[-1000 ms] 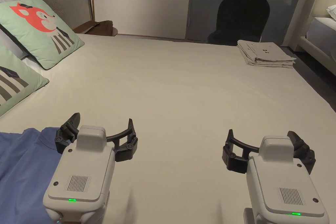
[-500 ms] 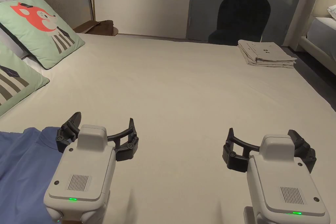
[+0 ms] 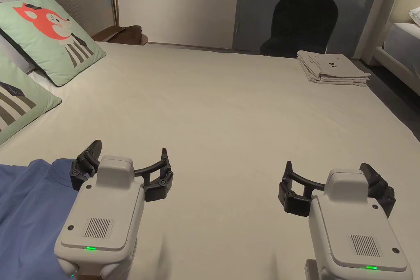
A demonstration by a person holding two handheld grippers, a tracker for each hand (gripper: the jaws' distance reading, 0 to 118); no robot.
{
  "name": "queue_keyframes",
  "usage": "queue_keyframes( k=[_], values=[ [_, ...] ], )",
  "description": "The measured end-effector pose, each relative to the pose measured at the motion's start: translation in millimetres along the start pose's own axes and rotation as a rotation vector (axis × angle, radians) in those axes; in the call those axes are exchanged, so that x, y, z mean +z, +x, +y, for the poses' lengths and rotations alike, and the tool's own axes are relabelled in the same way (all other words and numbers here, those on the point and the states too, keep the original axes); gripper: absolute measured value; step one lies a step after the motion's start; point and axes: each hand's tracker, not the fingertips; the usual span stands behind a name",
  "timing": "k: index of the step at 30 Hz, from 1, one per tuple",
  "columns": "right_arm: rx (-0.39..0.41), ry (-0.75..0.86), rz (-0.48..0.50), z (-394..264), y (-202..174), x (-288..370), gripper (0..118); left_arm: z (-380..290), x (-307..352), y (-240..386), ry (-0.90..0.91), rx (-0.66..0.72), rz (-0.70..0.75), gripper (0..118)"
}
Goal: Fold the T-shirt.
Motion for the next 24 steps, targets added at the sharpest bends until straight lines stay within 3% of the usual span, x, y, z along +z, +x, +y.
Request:
queue_keyframes(
  k=[10,14,15,16,17,18,24],
  values=[
    [0.002,-0.007,-0.012,0.9,-0.1,0.6,116,2.4,-0.6,-0.4,-0.007,0.028,-0.001,109],
    [0.003,-0.005,-0.011,3.5,0.1,2.1,98,4.3,-0.1,-0.4,-0.005,0.046,-0.011,98],
    [0.003,-0.002,-0.008,4.2,0.0,2.9,86,4.9,0.9,-0.2,0.000,0.052,-0.018,89],
    [0.013,-0.002,-0.021,4.9,-0.9,3.0,60,5.3,1.5,0.2,0.003,0.054,-0.022,68],
    [0.026,-0.007,-0.037,5.5,-2.1,1.8,29,5.8,1.4,1.9,0.004,0.050,-0.019,40],
    [0.025,-0.009,-0.028,5.1,-1.6,0.0,1,6.4,-0.2,3.6,-0.002,0.043,-0.009,2],
    [-0.003,-0.023,-0.019,5.1,0.7,0.1,0,5.1,-2.6,2.9,-0.016,0.071,-0.012,0]
  ],
)
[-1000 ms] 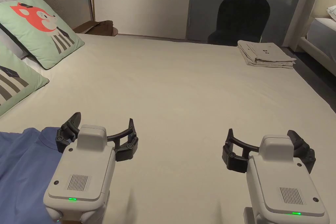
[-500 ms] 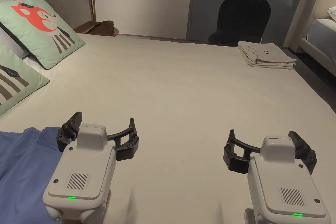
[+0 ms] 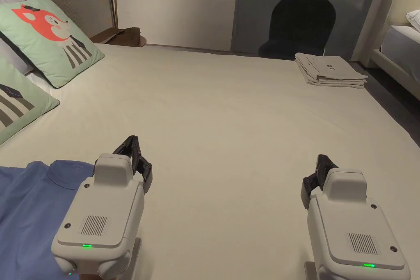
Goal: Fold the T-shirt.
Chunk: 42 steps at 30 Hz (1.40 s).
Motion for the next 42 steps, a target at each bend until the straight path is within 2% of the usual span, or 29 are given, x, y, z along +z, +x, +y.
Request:
queue_keyframes(
  k=[4,8,20,27,36,39,42],
  values=[
    [-0.012,-0.003,0.023,1,-6,-3,0,0,3,-7,0.001,-0.005,0.006,0],
    [-0.013,0.005,0.095,6,-30,-11,0,3,11,-29,0.006,-0.032,0.063,0],
    [-0.029,0.043,0.451,23,-174,-24,0,15,79,-167,-0.029,-0.068,0.405,0],
    [-0.039,0.048,0.596,28,-238,-13,0,19,130,-229,-0.058,-0.091,0.565,0],
    [-0.032,0.044,0.669,29,-265,-7,0,13,149,-253,-0.106,-0.084,0.622,0],
    [-0.026,0.043,0.671,29,-263,-7,0,12,139,-254,-0.161,-0.052,0.583,0],
    [-0.012,0.042,0.661,27,-256,-11,0,13,120,-256,-0.258,0.042,0.482,0]
  ],
)
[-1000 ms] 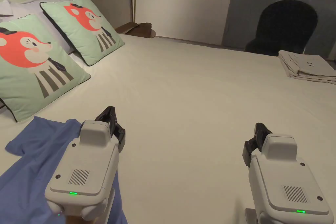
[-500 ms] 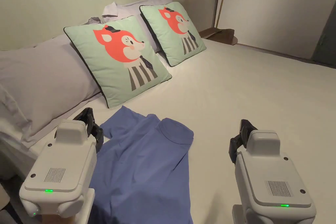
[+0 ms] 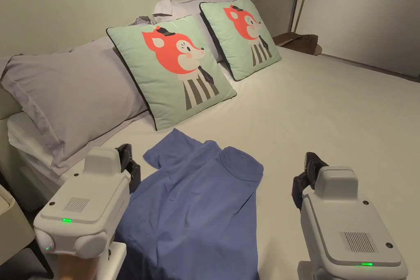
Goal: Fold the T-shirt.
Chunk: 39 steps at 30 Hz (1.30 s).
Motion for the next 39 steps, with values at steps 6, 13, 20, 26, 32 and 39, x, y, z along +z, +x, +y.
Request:
queue_keyframes(
  k=[6,13,20,26,32,39],
  values=[
    [0.019,-0.012,-0.038,-3,21,-2,0,2,-56,30,-0.326,0.086,-0.126,0],
    [0.022,-0.032,-0.084,-11,43,-6,0,-33,-128,64,-0.662,0.111,-0.208,55],
    [0.022,-0.070,-0.115,-22,59,-7,0,-68,-156,96,-0.760,0.026,-0.168,100],
    [0.010,-0.088,-0.133,-28,67,-5,0,-90,-158,104,-0.799,0.020,-0.152,59],
    [-0.008,-0.089,-0.139,-27,72,0,0,-79,-139,99,-0.743,-0.021,-0.199,6],
    [-0.015,-0.067,-0.146,-18,79,13,0,-38,-113,86,-0.661,0.066,-0.204,6]
  ],
)
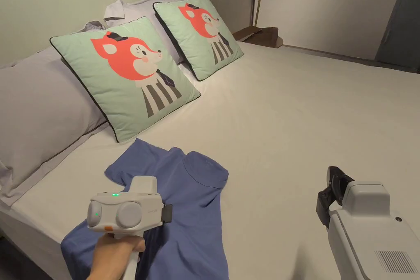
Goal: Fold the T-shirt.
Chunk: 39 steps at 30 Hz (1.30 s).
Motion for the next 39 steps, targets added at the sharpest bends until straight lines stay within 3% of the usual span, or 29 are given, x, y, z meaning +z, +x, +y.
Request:
queue_keyframes(
  k=[4,10,23,33,39],
  values=[
    [-0.012,0.024,-0.013,5,10,9,0,19,37,7,0.062,0.033,-0.074,5],
    [-0.033,0.059,-0.054,14,33,31,0,53,84,55,0.184,-0.050,-0.201,5],
    [-0.027,0.105,-0.275,23,128,95,0,108,158,249,0.350,-0.310,-0.575,5],
    [-0.016,0.103,-0.489,18,200,157,0,86,148,392,0.299,-0.434,-0.789,5],
    [-0.024,0.082,-0.567,10,223,183,0,31,86,431,0.127,-0.472,-0.805,5]
  ],
)
